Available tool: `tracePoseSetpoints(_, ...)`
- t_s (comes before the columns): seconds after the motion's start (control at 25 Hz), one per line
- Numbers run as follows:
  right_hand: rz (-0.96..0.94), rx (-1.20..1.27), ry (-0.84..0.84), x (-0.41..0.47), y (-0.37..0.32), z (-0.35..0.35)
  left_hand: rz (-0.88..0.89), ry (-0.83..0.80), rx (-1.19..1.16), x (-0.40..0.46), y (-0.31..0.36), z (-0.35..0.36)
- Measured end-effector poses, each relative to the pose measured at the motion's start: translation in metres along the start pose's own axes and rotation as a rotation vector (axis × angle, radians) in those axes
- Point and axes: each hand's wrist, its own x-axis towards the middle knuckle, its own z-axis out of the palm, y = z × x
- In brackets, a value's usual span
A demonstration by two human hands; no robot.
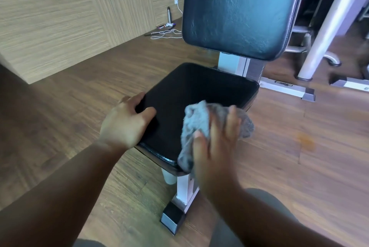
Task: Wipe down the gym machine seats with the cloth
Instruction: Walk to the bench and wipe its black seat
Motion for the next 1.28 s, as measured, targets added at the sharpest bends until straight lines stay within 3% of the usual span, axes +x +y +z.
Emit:
tracePoseSetpoints(0.12,-0.183,-0.248,-0.141,-0.022,-0.013,-0.011,0.02,-0.024,0.02,0.001,-0.004,0.001)
tracePoseSetpoints(0.36,-0.544,-0.638,-0.411,0.032,-0.034,-0.036,-0.024,-0.051,-0.065,0.005,-0.007,0.0)
tracePoseSetpoints(0.48,-0.595,-0.711,-0.621,0.047,-0.055,-0.016,-0.112,-0.045,-0.321,0.0,-0.001,-0.005)
tracePoseSetpoints(0.6,-0.575,-0.762,-0.743,0.057,-0.074,0.006,-0.163,-0.065,-0.409,0.004,-0.007,-0.009)
tracePoseSetpoints(0.96,-0.53,-0.888,-0.61,0.006,-0.058,-0.031,-0.18,-0.147,-0.579,0.002,-0.02,-0.01)
tracePoseSetpoints(1.16,-0.497,-0.943,-0.718,0.038,-0.089,0.026,-0.142,-0.3,-0.663,0.007,-0.023,-0.019)
tracePoseSetpoints(1.28,-0.462,-0.952,-0.737,0.059,-0.099,0.069,-0.227,-0.262,-0.702,0.022,-0.038,-0.027)
